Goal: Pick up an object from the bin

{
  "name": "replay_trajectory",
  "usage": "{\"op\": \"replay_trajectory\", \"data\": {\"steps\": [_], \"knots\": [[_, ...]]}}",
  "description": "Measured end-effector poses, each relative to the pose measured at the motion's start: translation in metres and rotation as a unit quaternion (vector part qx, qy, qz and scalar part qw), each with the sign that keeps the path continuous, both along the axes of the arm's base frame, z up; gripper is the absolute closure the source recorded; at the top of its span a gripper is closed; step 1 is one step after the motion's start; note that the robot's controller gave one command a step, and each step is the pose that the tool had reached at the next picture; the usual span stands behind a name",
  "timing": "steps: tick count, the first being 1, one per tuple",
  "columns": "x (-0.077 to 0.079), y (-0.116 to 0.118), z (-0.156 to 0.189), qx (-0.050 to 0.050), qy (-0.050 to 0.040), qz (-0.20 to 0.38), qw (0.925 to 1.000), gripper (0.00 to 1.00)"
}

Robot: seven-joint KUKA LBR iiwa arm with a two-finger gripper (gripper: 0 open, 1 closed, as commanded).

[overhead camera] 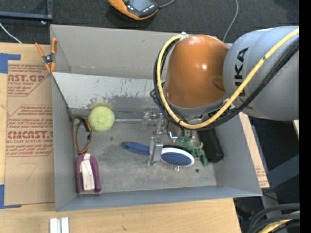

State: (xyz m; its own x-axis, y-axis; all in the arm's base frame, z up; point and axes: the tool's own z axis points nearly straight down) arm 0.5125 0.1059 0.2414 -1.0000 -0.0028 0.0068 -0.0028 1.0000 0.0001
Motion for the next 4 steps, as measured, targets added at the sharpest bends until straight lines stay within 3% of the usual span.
{"op": "replay_trajectory", "data": {"steps": [1,2,3,4], "knots": [[0.002,-0.001,0.005,0.001,-0.0042,-0.001,1.0000,0.00],[0.009,-0.033,-0.081,0.000,-0.0035,-0.082,0.9966,0.00],[0.031,-0.081,-0.175,0.000,-0.0030,-0.001,1.0000,0.00],[0.019,-0.119,-0.103,0.000,-0.0064,-0.118,0.9930,0.00]]}}
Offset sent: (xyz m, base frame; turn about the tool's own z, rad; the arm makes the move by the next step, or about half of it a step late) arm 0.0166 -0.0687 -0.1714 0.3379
